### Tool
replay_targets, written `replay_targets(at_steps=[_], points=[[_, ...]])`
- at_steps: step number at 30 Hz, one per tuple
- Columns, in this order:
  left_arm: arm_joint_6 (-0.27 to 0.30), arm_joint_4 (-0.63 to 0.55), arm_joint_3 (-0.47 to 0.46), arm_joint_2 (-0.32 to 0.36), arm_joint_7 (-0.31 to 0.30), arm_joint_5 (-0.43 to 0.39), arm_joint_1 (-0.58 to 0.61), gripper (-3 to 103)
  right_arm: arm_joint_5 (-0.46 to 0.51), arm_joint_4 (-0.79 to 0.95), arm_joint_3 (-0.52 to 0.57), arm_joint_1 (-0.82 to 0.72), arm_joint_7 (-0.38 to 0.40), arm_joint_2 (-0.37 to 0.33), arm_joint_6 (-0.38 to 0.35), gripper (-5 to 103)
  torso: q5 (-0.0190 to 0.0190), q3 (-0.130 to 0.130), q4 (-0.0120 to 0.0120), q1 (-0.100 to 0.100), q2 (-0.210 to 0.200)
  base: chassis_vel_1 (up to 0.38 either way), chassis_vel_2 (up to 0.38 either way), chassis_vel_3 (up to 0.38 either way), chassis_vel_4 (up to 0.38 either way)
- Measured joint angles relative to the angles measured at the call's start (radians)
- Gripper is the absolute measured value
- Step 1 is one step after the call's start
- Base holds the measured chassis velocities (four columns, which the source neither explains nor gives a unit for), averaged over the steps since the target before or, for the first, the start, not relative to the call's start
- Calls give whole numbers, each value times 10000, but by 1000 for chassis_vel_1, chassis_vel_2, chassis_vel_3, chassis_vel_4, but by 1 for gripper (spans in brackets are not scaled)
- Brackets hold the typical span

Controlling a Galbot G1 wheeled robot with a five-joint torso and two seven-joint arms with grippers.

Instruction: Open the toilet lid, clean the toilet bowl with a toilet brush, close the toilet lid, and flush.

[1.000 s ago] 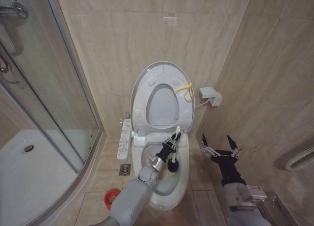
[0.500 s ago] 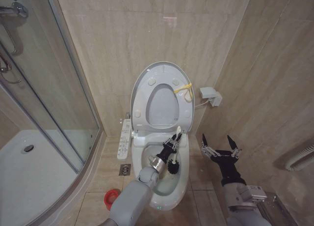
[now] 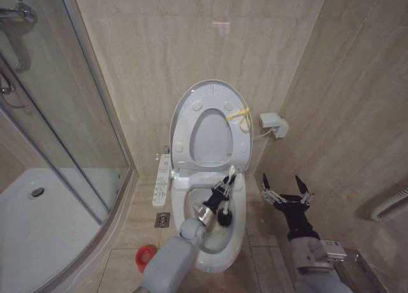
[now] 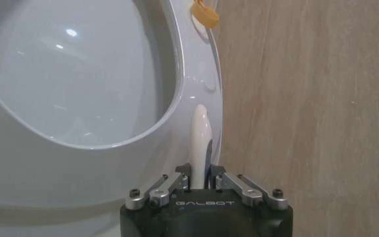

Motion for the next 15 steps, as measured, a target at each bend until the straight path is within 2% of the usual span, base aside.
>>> replay_targets(at_steps=[6,15], points=[[-126,612,69,-78,115,189,197,19,0,0,0,0,0,0,0,100,0,0,3,0,0,0,0,0,0],[-32,155,11,-38,34,185,-72,19,0,0,0,0,0,0,0,100,0,0,-2,0,0,0,0,0,0]])
